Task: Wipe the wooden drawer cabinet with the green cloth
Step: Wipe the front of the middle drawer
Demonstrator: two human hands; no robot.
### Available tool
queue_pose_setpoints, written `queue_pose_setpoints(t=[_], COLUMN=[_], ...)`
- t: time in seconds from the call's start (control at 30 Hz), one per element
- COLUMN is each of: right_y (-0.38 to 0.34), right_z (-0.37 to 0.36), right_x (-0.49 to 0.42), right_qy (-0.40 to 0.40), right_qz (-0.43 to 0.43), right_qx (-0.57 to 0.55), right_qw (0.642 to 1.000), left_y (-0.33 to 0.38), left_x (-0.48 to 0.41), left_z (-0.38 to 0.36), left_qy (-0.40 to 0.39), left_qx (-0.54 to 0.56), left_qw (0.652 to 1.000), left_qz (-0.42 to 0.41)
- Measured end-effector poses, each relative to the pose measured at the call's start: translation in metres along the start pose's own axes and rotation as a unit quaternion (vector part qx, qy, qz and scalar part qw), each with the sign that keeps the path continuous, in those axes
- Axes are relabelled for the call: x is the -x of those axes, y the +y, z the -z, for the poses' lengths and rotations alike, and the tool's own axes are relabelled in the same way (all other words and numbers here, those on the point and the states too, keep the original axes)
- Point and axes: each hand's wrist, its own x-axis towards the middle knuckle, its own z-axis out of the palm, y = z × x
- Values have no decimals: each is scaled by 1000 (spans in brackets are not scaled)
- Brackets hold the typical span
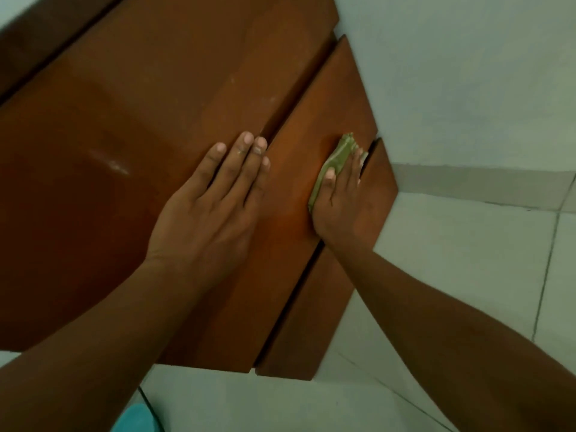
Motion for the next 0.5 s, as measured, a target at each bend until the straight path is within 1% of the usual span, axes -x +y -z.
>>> queue_pose_setpoints(t=[0.1, 0.17, 0.23, 0.3, 0.37, 0.4, 0.43, 0.47, 0.5], right_y=[-4, 1, 7, 9, 10, 8, 4, 2, -3], right_z=[18, 24, 27, 31, 37, 39, 42, 42, 40], right_x=[-41, -63, -81, -96, -103, -96, -79, -54, -21], right_qy=[1, 16, 44, 84, 141, 166, 189, 204, 211], right_qz=[-42, -60, -82, -133, -202, -228, -232, -214, -175], right_qx=[57, 63, 32, -33, -99, -108, -111, -119, -130], right_qw=[997, 996, 995, 987, 964, 953, 948, 948, 953], left_y=[0, 0, 0, 0, 1, 1, 0, 0, 0], left_x=[-2, -3, -2, -2, -2, -2, -2, -2, -2], left_z=[2, 4, 5, 5, 7, 7, 8, 7, 7], left_qy=[-6, -14, -17, -17, -18, -20, -21, -20, -16], left_qx=[-6, -9, -9, -6, -9, -13, -15, -12, -6], left_qw=[1000, 1000, 1000, 1000, 1000, 1000, 1000, 1000, 1000], left_qz=[1, 5, 7, 4, 4, 6, 8, 9, 11])
